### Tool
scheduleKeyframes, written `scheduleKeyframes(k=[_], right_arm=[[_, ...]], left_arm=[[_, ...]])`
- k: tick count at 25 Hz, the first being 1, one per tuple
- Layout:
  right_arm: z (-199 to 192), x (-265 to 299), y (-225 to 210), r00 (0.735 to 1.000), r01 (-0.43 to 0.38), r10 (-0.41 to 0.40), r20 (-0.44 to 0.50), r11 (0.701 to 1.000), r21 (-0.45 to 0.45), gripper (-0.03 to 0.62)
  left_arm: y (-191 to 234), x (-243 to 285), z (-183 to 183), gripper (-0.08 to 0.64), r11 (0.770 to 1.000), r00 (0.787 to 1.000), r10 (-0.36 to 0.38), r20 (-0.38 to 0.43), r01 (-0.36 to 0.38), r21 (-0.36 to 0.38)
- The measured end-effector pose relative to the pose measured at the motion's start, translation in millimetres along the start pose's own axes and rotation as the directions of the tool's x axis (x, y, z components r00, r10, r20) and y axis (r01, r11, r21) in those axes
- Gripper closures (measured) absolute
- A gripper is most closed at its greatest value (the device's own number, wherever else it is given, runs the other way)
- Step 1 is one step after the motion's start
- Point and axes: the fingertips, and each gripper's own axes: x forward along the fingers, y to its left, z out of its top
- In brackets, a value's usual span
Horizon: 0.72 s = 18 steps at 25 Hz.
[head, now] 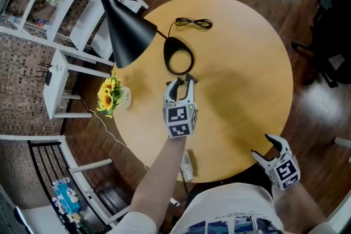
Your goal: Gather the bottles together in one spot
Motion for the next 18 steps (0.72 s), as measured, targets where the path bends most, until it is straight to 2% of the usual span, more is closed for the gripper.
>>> scheduleKeyframes(k=[4, 8, 12, 18], right_arm=[[9.1, 2.3, 20.1, 0.999, 0.002, 0.001, 0.052, 0.998, -0.055, 0.279], [22.4, -7.0, 55.4, 0.996, 0.012, -0.009, 0.091, 0.999, -0.038, 0.279], [28.0, -26.1, 91.3, 0.989, 0.058, -0.056, 0.136, 0.998, -0.012, 0.279], [18.0, -67.7, 154.8, 0.983, 0.119, -0.116, 0.142, 0.993, -0.014, 0.281]], left_arm=[[6.6, -72.6, 21.1, 0.396, 0.995, 0.997, -0.025, 0.071, 0.032, -0.099], [13.5, -164.3, 16.3, 0.396, 0.988, 0.994, -0.060, 0.092, 0.072, -0.136], [23.3, -262.2, -19.0, 0.397, 0.978, 0.991, -0.096, 0.092, 0.111, -0.178], [31.6, -386.3, -97.0, 0.396, 0.952, 0.994, -0.096, 0.059, 0.109, -0.285]])
